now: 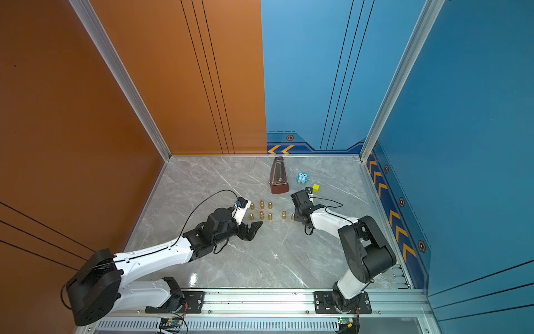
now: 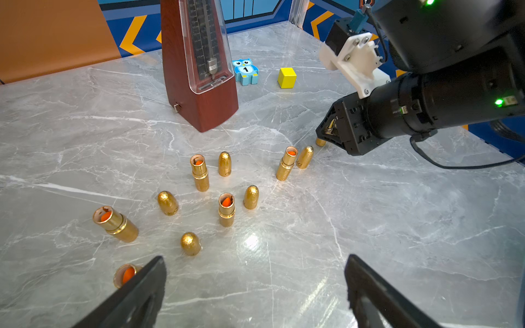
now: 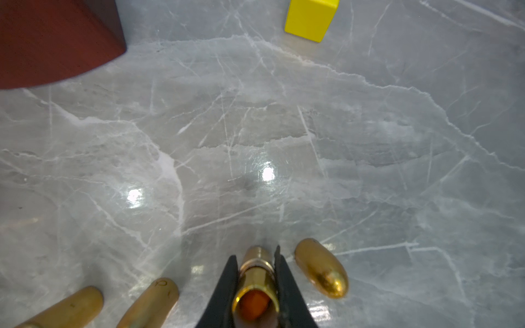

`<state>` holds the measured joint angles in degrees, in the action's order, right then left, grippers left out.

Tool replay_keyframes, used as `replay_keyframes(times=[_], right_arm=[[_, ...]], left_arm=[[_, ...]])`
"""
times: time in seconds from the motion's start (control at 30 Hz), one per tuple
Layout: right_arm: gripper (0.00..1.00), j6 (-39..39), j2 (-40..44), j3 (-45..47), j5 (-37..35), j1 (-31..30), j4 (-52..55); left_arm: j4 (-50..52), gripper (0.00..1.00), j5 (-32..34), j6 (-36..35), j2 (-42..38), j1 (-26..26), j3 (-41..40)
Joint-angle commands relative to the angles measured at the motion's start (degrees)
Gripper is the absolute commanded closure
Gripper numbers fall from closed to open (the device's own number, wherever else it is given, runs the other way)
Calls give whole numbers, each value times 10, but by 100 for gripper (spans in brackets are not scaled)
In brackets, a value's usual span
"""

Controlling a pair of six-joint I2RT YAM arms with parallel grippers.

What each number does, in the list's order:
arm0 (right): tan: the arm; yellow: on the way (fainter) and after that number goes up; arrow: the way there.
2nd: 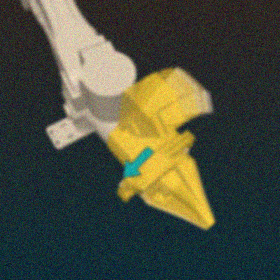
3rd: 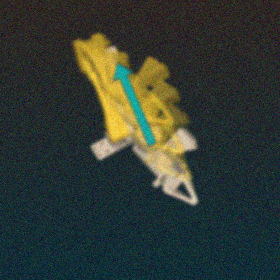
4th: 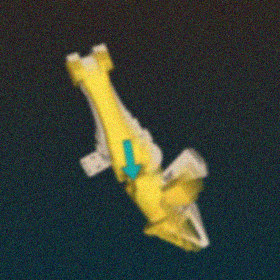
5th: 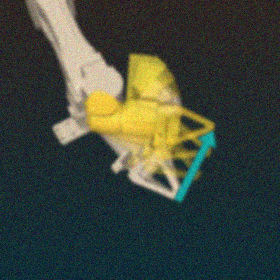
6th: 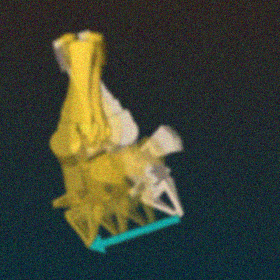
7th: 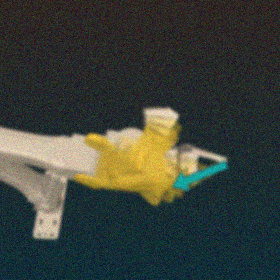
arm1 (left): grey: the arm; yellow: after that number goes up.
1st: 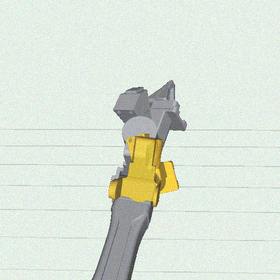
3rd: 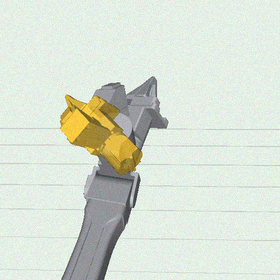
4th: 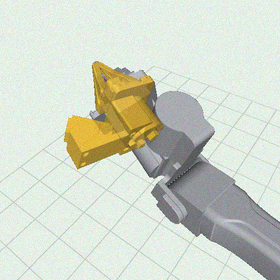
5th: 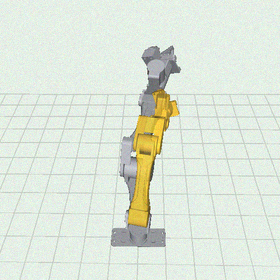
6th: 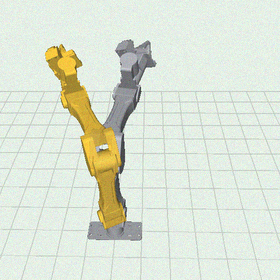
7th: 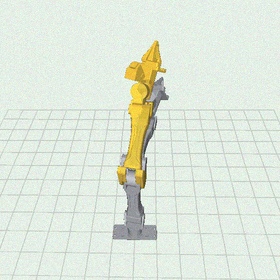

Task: Open the lipstick cap
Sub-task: Place the lipstick at the center of the board.

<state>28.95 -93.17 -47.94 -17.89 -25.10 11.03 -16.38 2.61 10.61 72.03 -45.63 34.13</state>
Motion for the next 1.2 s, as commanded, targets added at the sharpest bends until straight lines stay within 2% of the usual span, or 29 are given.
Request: replay_keyframes(times=[0.0,0.37,0.77,0.9,1.17], right_arm=[[79,16,-5,11,-6,2,-11],[75,26,4,32,3,0,-14],[61,21,31,27,36,-2,-10],[55,22,61,20,50,-7,22],[41,35,154,-11,99,-22,157]], left_arm=[[6,1,-13,7,-1,5,-3],[6,1,-14,7,-6,5,-2],[6,1,-17,10,-5,6,0],[18,1,-16,11,-13,6,-3],[117,1,11,10,-54,4,3]])
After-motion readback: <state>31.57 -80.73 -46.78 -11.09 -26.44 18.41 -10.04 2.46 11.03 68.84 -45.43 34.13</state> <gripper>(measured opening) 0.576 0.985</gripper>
